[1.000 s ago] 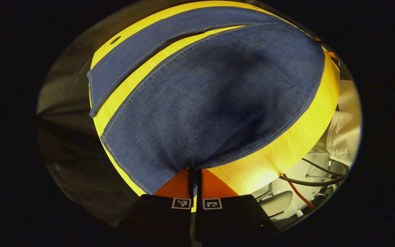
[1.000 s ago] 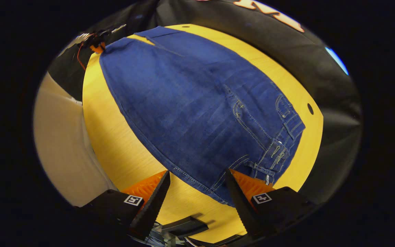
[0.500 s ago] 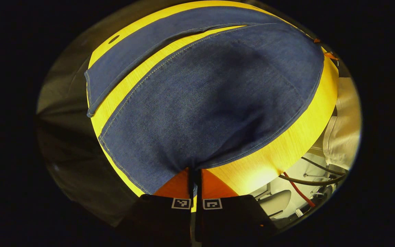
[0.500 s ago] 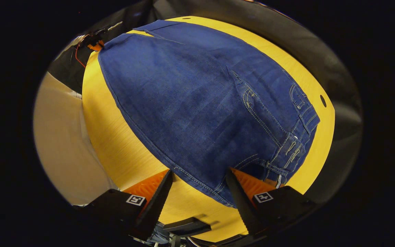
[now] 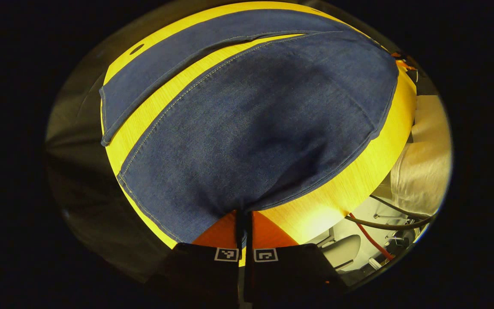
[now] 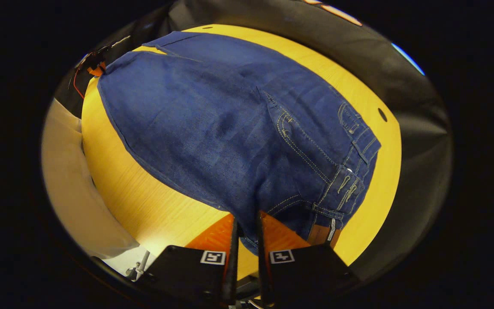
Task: Grasp the waist and the cuffs of the jeans and fold them to make the two legs overlap; first hold the waist and fold one-third of the jeans toward the cuffs, then hold the cuffs and fold the remaining one-third in the same direction to finish folding.
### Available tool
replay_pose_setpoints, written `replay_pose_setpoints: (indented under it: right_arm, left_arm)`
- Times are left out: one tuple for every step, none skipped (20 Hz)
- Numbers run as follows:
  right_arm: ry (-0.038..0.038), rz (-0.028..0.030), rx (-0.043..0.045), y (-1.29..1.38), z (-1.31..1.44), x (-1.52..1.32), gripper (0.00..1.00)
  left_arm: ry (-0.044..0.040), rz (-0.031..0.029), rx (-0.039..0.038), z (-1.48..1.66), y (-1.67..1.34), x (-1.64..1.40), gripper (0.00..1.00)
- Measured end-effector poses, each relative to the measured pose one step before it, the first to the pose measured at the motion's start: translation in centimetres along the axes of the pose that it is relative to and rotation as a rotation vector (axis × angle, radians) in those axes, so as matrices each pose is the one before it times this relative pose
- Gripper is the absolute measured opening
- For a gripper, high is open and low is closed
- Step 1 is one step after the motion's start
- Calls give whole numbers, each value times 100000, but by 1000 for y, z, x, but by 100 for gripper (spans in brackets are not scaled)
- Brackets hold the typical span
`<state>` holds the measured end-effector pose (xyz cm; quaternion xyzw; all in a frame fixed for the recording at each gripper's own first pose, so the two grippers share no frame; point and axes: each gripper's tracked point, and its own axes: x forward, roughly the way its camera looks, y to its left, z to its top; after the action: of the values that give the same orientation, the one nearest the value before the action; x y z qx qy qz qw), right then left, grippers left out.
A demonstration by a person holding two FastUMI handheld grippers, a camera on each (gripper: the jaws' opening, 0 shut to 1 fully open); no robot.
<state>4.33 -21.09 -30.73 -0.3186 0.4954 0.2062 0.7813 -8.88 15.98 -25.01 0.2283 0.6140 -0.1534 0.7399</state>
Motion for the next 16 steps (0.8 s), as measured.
replay_pose_setpoints:
  right_arm:
    - [-1914, -1814, 3466, 63, -215, 54, 17]
    - [-578, -1599, 5135, 18, -126, -8, 13]
    - [-724, -1025, 5334, -65, 41, 311, 10]
    - [355, -843, 4832, -63, -5, -301, 7]
    - [620, -903, 3934, -3, 18, -4, 7]
    - [754, -1143, 2159, -38, -27, 33, 7]
    - [726, -1576, 1163, -36, 73, 95, 7]
    - [976, -1557, 1072, 89, -7, -256, 7]
    - [214, -930, 1629, 141, 241, -243, 7]
    - [-389, -691, 1451, -260, 436, -320, 7]
    - [-417, -23, 1376, -96, 492, -525, 7]
    - [-530, 893, 1384, 37, 389, -574, 7]
    - [-663, 1332, 1259, -71, 643, -751, 7]
    - [-785, 721, 1118, -318, 703, -650, 7]
    - [-654, 928, 788, -184, 772, -879, 7]
    - [-587, 928, 809, -79, 946, -897, 7]
  left_arm:
    - [-366, -489, 231, -14, 50, -10, 0]
    - [-415, -397, -324, 13, -36, 30, 0]
    - [-693, -365, -487, 42, -21, -58, 0]
    - [-591, -379, -396, 114, -25, -39, 0]
    - [66, -554, 603, -38, -16, 46, 0]
    - [336, -479, 535, -144, 1, -36, 0]
    - [2022, -188, 975, -174, 10, -33, 0]
    - [2639, 101, 1775, -379, 74, -348, 0]
    - [2267, 748, 2312, -16, 298, -437, 0]
    - [2080, 1196, 2761, 13, 432, -686, 0]
    - [1474, 1023, 2907, 83, 478, -832, 0]
    - [1567, 1369, 3137, -88, 526, -1014, 0]
    - [1034, 1673, 2777, 369, 843, -1113, 0]
    - [1123, 1105, 1306, 454, 961, -1281, 0]
    - [763, 279, 432, 528, 883, -1363, 0]
    - [628, 403, 923, 577, 964, -1160, 0]
